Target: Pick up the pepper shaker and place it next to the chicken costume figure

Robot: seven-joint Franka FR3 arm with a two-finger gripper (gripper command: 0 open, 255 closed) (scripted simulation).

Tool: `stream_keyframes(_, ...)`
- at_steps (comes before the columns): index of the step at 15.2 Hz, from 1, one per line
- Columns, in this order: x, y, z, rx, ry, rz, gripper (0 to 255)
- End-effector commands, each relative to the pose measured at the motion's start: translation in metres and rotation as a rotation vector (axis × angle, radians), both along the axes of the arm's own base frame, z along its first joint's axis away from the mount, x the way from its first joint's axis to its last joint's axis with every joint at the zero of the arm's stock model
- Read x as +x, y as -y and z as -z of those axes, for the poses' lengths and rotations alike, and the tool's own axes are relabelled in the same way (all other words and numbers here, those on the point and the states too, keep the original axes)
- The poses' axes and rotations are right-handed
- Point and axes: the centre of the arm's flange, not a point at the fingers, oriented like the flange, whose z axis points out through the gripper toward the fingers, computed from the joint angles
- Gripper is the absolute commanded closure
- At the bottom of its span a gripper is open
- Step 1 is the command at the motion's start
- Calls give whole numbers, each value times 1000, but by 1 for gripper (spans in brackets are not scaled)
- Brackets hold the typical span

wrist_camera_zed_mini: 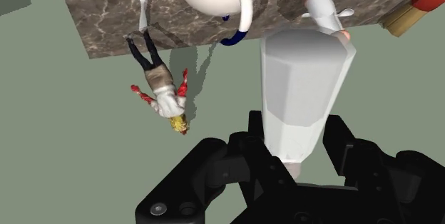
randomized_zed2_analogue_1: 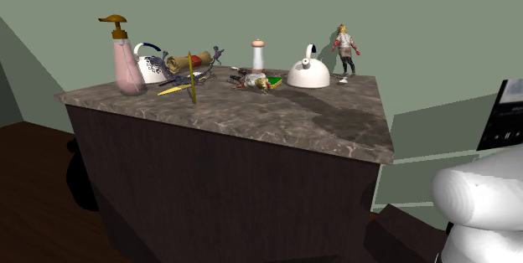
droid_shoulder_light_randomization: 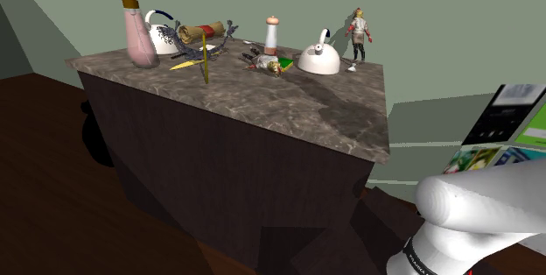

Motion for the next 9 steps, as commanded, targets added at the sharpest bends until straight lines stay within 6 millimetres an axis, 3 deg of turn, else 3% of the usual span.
stream_keyframes(1, 3, 28, 3, -1, 0, -1, 255)
stream_keyframes(9, 13, 133, 3, -1, 0, -1, 255)
